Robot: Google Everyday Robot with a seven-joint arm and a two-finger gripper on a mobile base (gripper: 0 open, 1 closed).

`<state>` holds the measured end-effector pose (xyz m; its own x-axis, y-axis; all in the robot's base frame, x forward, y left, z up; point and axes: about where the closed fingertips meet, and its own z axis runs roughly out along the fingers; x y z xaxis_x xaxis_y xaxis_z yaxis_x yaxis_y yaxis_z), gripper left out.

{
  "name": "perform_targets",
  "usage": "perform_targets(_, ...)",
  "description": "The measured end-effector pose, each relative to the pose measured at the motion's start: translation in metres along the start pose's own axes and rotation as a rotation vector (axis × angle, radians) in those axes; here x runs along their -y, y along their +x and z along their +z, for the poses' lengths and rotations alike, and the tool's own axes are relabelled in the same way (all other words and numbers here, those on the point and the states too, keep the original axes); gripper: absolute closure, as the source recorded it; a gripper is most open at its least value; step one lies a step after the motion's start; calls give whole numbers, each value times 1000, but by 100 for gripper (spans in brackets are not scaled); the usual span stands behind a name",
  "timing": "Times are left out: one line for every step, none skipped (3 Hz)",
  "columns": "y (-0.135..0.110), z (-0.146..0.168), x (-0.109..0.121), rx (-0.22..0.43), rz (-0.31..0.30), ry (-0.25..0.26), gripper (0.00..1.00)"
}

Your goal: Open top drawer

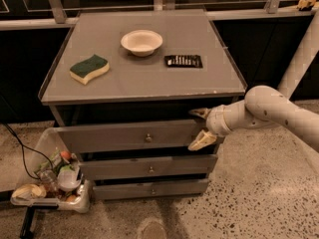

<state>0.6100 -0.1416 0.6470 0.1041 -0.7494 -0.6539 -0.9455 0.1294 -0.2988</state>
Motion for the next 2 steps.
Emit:
perform_targets(0, 0, 0, 0, 0, 0, 50)
perform_targets(0, 0, 0, 0, 0, 0, 73)
